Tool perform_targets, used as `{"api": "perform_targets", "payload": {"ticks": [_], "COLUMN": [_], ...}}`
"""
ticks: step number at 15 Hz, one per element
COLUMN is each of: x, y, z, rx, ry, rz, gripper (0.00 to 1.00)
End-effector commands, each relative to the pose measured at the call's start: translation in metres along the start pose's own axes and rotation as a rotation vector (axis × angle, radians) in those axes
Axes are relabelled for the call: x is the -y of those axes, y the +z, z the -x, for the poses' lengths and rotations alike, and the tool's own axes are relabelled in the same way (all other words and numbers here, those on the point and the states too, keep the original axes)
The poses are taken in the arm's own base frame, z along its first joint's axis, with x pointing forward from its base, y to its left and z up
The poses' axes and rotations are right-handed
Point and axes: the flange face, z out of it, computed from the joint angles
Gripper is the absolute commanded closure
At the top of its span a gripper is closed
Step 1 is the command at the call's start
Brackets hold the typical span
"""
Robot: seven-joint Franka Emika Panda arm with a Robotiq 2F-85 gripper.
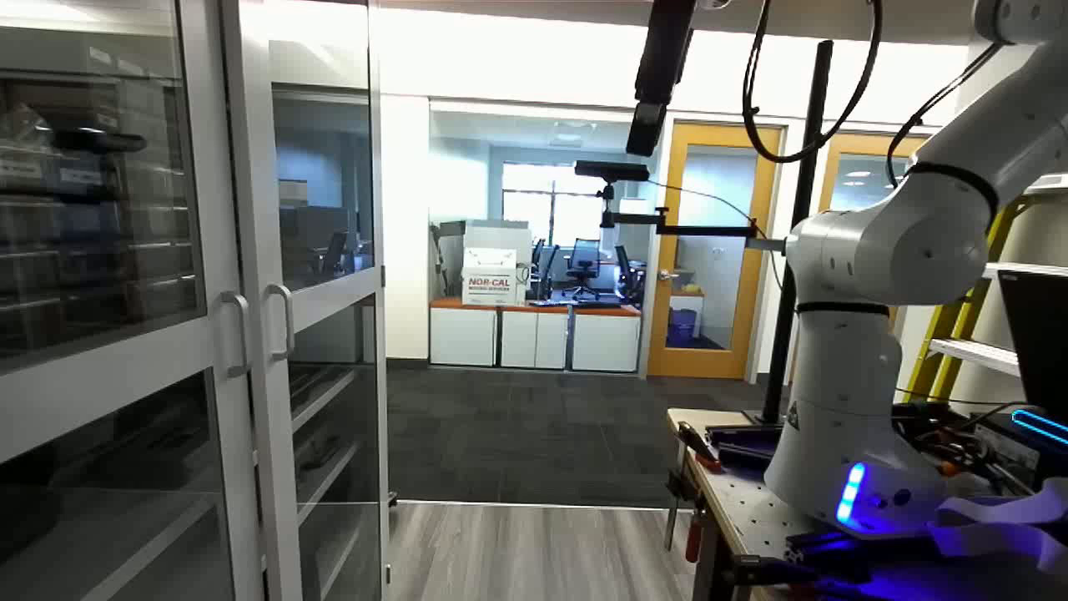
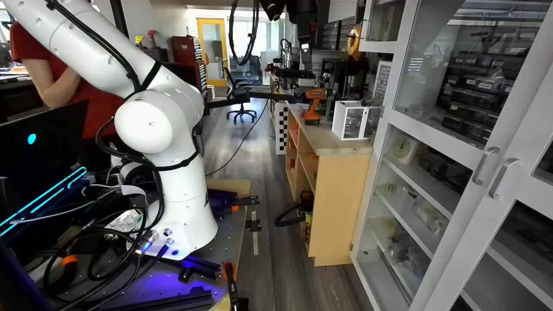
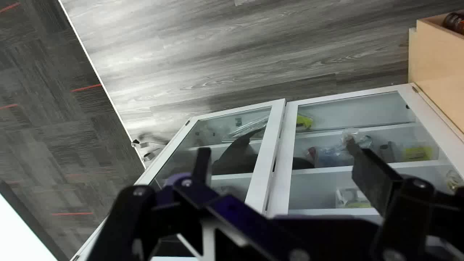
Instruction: Open the right cabinet door
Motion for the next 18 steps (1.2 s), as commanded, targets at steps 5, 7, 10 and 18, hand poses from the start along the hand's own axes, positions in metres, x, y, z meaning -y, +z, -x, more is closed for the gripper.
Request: {"api": "perform_targets", "payload": {"ticks": [5,7,10,18], "x": [0.0,0.0,0.0,-0.007], "y": [-0.001,-0.001,-0.001,0.017], "z": [0.0,0.0,0.0,-0.023], "rx": [0.001,0.001,0.001,-0.012], "ry": [0.0,0.0,0.0,-0.001], "rz": [0.001,0.001,0.001,-0.029], "gripper": [0.0,0.0,0.0,0.0]}}
